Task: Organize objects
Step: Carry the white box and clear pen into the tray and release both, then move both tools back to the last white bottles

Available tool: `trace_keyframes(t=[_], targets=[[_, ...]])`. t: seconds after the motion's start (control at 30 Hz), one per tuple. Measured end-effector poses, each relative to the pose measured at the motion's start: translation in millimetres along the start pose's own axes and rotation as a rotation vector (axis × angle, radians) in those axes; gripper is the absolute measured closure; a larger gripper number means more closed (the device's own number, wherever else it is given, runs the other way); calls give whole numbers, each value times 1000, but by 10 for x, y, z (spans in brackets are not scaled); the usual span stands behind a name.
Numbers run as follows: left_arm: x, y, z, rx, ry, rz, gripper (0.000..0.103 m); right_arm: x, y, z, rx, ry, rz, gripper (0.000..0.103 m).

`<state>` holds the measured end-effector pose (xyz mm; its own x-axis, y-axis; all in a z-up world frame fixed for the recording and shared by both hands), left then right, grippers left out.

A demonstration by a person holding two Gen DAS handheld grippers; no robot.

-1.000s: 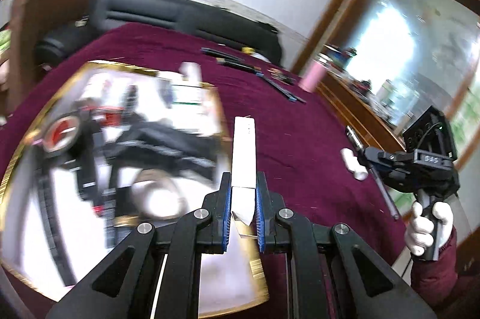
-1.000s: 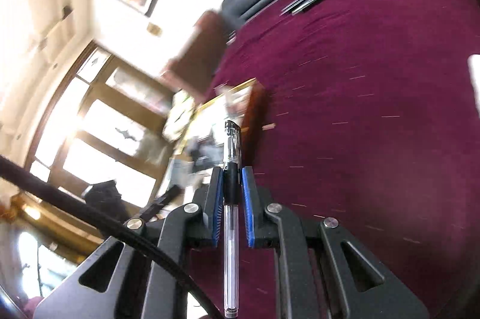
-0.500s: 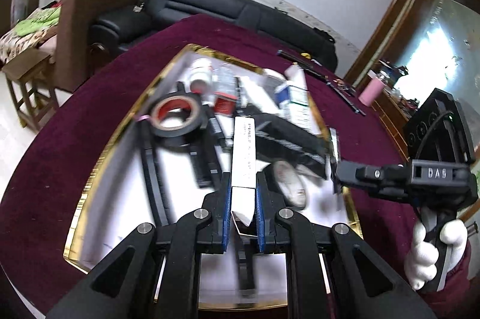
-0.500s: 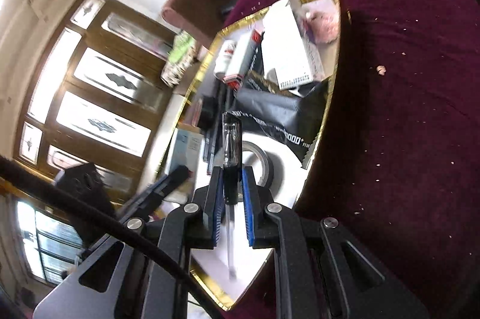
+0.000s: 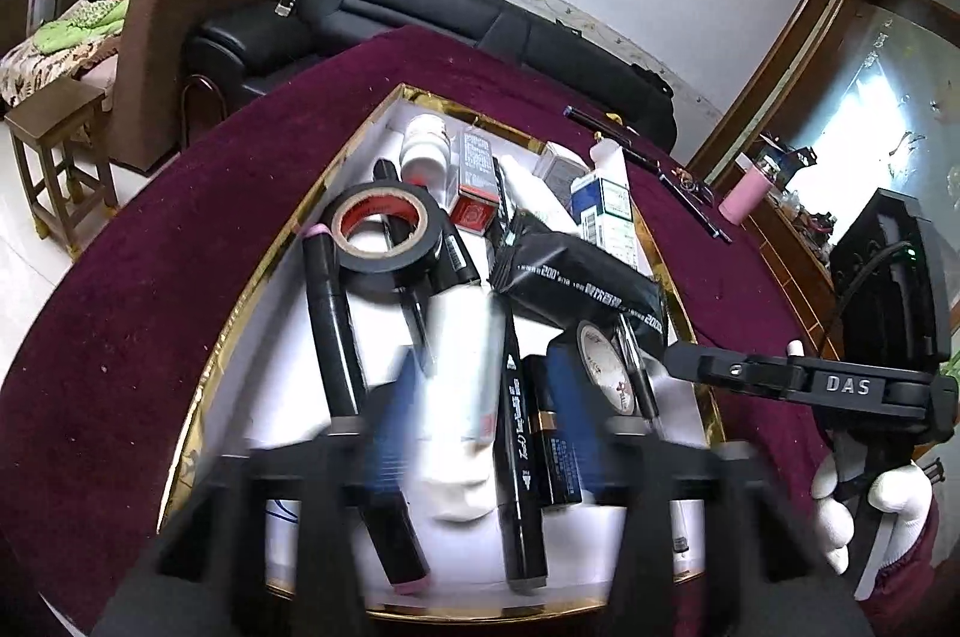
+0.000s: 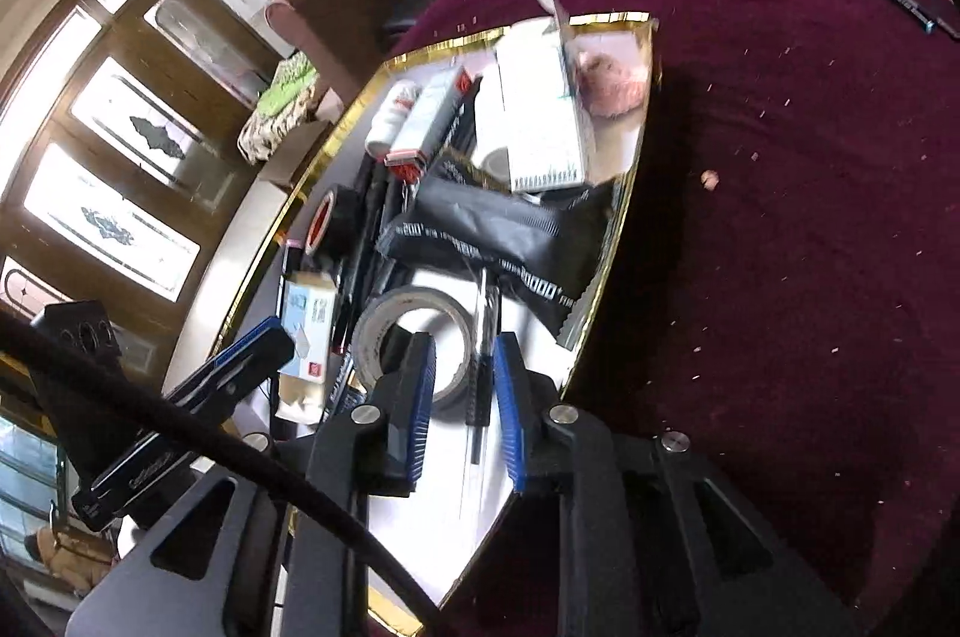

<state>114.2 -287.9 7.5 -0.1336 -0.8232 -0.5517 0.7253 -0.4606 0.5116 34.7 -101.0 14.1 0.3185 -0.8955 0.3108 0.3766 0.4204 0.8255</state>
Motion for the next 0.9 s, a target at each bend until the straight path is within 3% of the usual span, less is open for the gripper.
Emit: trace_keyframes(t=[0.2,0.37,0.57,0.67,0.77,0.87,0.9], targets=[[-83,180,86,-85,-13,-48,39,117,-59,204,7,-5,115,78],[-78,246,110,-116,7,-58,39,384,-324,400,50,4,234,78],[4,289,103,-125,23,-53,39,490,-630,316,185,43,200,77],[12,324,112,-138,-1,-43,27,349,-518,199,201,37,205,77],[-51,323,127,-145,-28,-55,24,170,-139,288,96,-1,290,77],[-234,413,164,-184,-89,-110,23,-125,520,386,-115,13,216,77],[-341,477,198,-218,-117,-146,17,-238,808,391,-212,27,158,75]])
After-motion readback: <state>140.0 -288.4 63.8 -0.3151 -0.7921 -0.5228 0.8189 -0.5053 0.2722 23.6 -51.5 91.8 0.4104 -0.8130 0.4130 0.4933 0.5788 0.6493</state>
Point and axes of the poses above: each gripper's, at about its wrist camera, not at the fingertips, and y roughly against the way its jaws point, x to its left, z to its top, the point moved 3 cm from there along -y, roughly the way its jaws point, and after that the axes turned 13 degrees about -z, right-handed, at the moved point
